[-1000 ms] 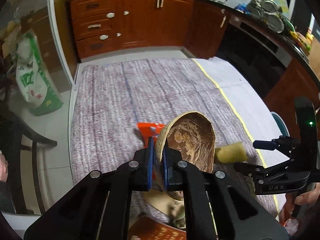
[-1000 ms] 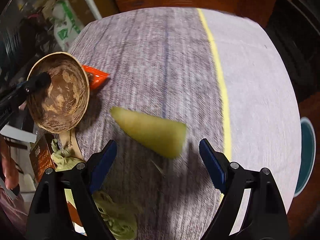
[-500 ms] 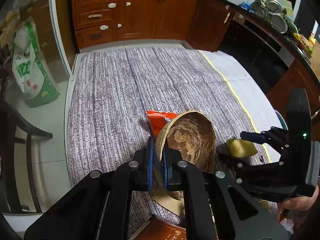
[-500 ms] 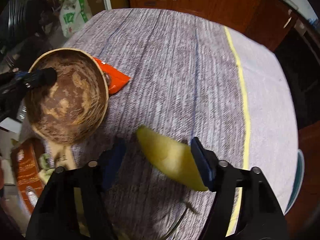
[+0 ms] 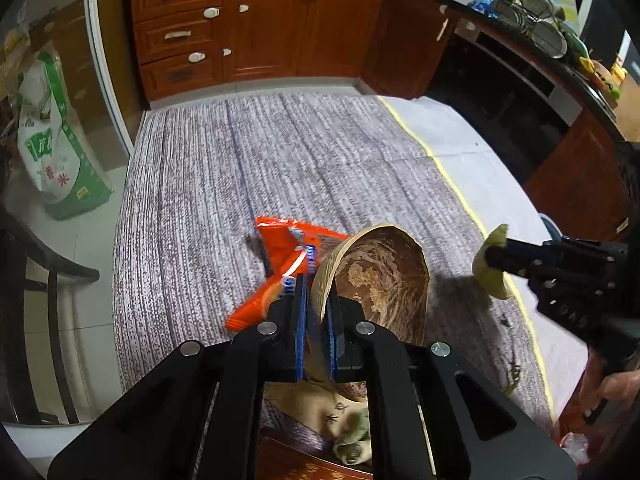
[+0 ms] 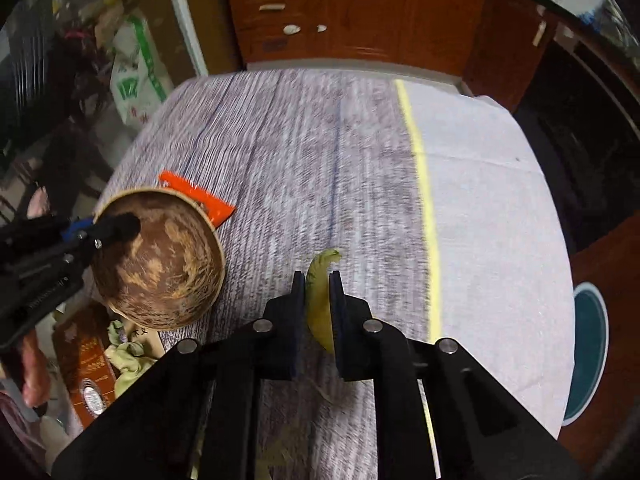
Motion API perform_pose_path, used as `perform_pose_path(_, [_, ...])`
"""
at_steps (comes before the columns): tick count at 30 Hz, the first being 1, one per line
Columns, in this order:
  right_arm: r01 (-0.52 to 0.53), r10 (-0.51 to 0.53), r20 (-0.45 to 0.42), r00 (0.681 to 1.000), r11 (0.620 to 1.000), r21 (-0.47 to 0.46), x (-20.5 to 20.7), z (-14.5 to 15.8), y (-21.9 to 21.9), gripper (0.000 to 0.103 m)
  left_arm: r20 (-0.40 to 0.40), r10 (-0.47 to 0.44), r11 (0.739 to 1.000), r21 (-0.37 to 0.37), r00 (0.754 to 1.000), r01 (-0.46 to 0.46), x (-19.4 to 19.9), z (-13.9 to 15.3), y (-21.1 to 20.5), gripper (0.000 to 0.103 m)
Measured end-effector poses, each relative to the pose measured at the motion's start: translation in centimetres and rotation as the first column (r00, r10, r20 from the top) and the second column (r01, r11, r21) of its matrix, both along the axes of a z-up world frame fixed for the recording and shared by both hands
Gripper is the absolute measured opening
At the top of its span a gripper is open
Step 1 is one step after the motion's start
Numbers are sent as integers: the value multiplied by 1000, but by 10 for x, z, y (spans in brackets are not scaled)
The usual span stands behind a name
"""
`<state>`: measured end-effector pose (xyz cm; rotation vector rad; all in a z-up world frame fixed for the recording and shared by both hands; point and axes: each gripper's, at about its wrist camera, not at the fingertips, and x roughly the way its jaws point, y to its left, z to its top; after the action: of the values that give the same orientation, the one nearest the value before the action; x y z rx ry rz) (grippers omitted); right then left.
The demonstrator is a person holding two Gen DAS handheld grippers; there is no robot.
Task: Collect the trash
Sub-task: 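Carry the coconut shell and melon rind over the teal bin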
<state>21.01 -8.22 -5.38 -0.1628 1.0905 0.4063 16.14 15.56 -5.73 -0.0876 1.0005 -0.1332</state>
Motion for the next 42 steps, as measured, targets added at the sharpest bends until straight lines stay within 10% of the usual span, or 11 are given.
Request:
perform_pose_path(24, [270,-288,79,954,944,190,-17,56,-200,11,78,-223,973,74,972,218,-2,63,-173,9])
perform_pose_path(42, [558,-577,-7,816,786,265,-46,11,-415,11,-20,-501,856,135,865,499,24,31,-402,9])
